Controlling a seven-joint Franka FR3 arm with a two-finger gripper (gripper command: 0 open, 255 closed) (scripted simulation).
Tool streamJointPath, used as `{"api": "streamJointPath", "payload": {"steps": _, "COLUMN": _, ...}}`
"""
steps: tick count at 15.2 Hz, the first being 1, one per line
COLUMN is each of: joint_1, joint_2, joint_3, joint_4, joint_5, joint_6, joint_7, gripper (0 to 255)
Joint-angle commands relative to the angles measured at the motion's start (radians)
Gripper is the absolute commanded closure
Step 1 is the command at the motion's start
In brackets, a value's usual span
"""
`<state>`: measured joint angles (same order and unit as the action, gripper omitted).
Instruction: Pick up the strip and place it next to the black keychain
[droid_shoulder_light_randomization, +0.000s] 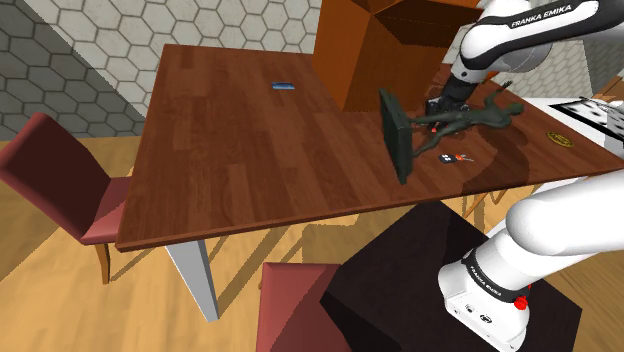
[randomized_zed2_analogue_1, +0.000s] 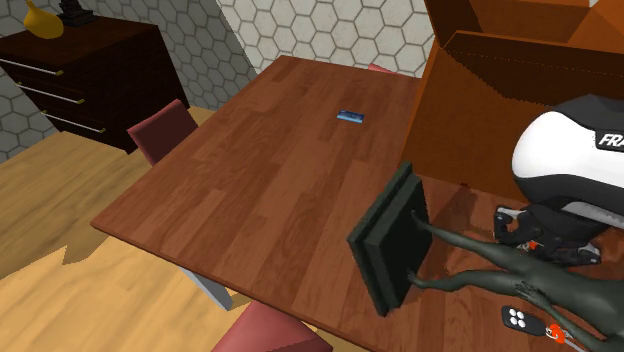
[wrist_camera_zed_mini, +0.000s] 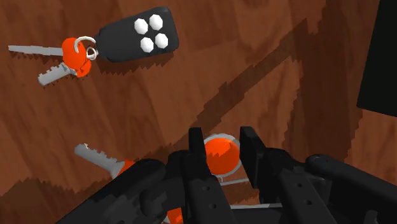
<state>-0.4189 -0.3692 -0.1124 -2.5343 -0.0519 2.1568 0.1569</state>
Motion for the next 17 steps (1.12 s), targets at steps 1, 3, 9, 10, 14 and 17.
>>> {"api": "streamJointPath", "payload": {"steps": 1, "joint_1": 0.0, "joint_2": 0.013, "joint_3": -0.002, "joint_4": -0.017, "joint_5": 0.0, "joint_6": 0.031, "joint_7": -0.001, "gripper": 255}}
{"api": "streamJointPath", "payload": {"steps": 3, "joint_1": 0.0, "joint_2": 0.029, "joint_3": -0.003, "joint_4": -0.033, "joint_5": 0.0, "joint_6": 0.062, "joint_7": -0.002, "gripper": 255}}
{"api": "streamJointPath", "payload": {"steps": 9, "joint_1": 0.001, "joint_2": 0.089, "joint_3": -0.008, "joint_4": -0.076, "joint_5": 0.002, "joint_6": 0.165, "joint_7": -0.005, "gripper": 255}}
{"api": "streamJointPath", "payload": {"steps": 10, "joint_1": 0.001, "joint_2": 0.088, "joint_3": -0.008, "joint_4": -0.077, "joint_5": 0.002, "joint_6": 0.165, "joint_7": -0.005, "gripper": 255}}
{"api": "streamJointPath", "payload": {"steps": 14, "joint_1": 0.001, "joint_2": 0.089, "joint_3": -0.008, "joint_4": -0.076, "joint_5": 0.002, "joint_6": 0.165, "joint_7": -0.005, "gripper": 255}}
{"api": "streamJointPath", "payload": {"steps": 17, "joint_1": 0.001, "joint_2": 0.089, "joint_3": -0.008, "joint_4": -0.076, "joint_5": 0.002, "joint_6": 0.165, "joint_7": -0.005, "gripper": 255}}
